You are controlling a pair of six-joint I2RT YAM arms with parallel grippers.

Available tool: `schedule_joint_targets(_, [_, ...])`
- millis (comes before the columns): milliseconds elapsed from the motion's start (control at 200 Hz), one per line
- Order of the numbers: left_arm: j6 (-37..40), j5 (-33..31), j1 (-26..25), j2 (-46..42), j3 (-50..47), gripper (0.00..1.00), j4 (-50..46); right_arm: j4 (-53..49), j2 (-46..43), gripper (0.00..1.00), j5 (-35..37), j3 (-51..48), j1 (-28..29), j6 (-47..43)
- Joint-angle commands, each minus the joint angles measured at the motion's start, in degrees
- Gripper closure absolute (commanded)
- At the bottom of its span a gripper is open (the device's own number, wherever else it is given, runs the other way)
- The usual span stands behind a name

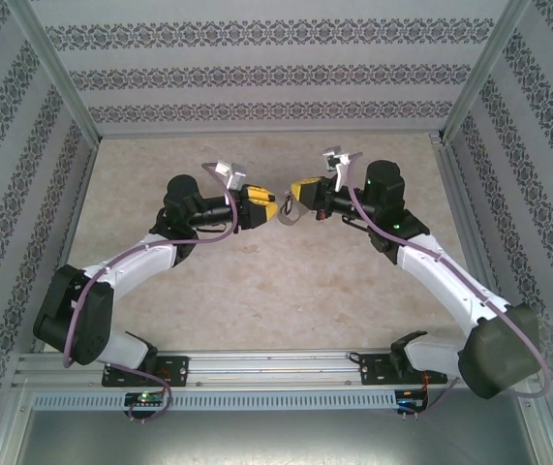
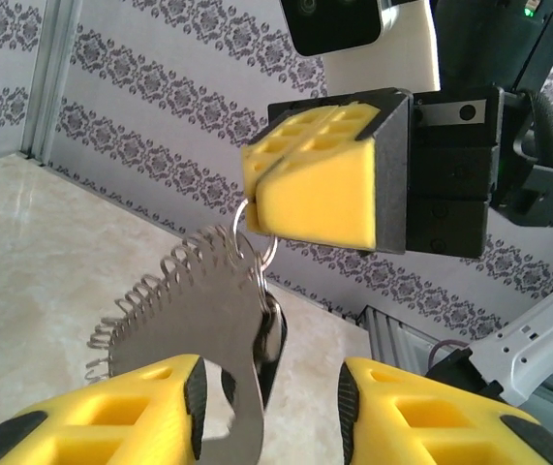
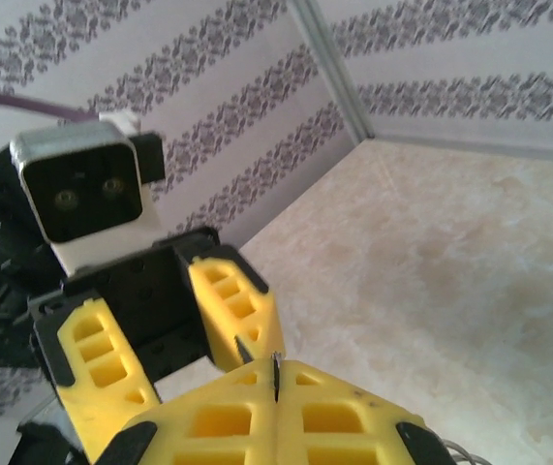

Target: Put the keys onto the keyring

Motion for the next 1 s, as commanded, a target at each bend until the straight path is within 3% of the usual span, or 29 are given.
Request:
schedule_joint_targets(0, [6.2,0.2,0.8,-1.9,2.7,0.57,-9.1,-8.5,1.4,1.00,-5.6,4.3,-0.2,-7.4])
schedule_joint_targets(455, [13.8,5.1,1.2,-2.0,10.1,0.57,-27.3,-21.2,5.0,1.00,-8.3,10.1,0.6,-16.4])
schedule_joint_targets(994, [11.0,8.5,0.9,1.7,12.3,0.58,-26.6,-21.0,6.2,1.00,-8.4,11.2,2.5,-16.7])
